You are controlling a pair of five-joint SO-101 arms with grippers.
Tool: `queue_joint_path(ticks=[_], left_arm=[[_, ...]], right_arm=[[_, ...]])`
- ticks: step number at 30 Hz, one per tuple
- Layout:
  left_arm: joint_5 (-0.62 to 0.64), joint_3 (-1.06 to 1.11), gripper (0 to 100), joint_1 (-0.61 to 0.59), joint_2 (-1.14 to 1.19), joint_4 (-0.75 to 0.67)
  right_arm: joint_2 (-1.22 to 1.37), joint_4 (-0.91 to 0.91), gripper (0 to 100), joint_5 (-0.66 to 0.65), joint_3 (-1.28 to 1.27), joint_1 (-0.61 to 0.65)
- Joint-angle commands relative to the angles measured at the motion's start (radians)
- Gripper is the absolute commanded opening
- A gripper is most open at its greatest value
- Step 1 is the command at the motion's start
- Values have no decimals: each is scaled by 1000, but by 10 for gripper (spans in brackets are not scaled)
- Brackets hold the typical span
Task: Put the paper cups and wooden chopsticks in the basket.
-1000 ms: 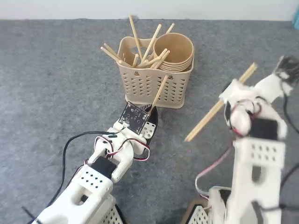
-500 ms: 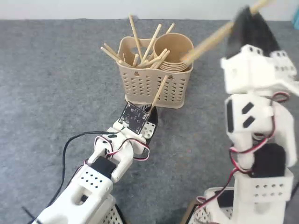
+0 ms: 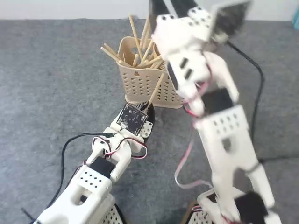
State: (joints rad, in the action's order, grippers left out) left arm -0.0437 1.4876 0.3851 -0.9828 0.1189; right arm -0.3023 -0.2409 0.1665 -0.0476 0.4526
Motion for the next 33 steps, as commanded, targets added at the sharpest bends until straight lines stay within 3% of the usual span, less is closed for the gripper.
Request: queue_joint_path(ticks=[1,6,12,20,23,28,33], left_arm=[[-15,-8,12,-2,-28,-28],[-15,-8,12,-2,-28,-28],[-15,-7,12,-2,-28,-28],[-15,-7,12,-2,-28,-25],[-15,-7,12,-2,-28,-25],[-15,-7,12,0,-29,-23],[-15,-5,12,31,-38,11]], right_arm=[[96,27,10,-38,64,5],[162,8,17,-87,58,5],[160,-200,173,-87,101,13],[-15,-522,75,-80,233,-12],[-157,-713,9,-80,232,-18],[-337,-1153,8,-9,229,-88],[-374,-1454,8,46,61,-312]])
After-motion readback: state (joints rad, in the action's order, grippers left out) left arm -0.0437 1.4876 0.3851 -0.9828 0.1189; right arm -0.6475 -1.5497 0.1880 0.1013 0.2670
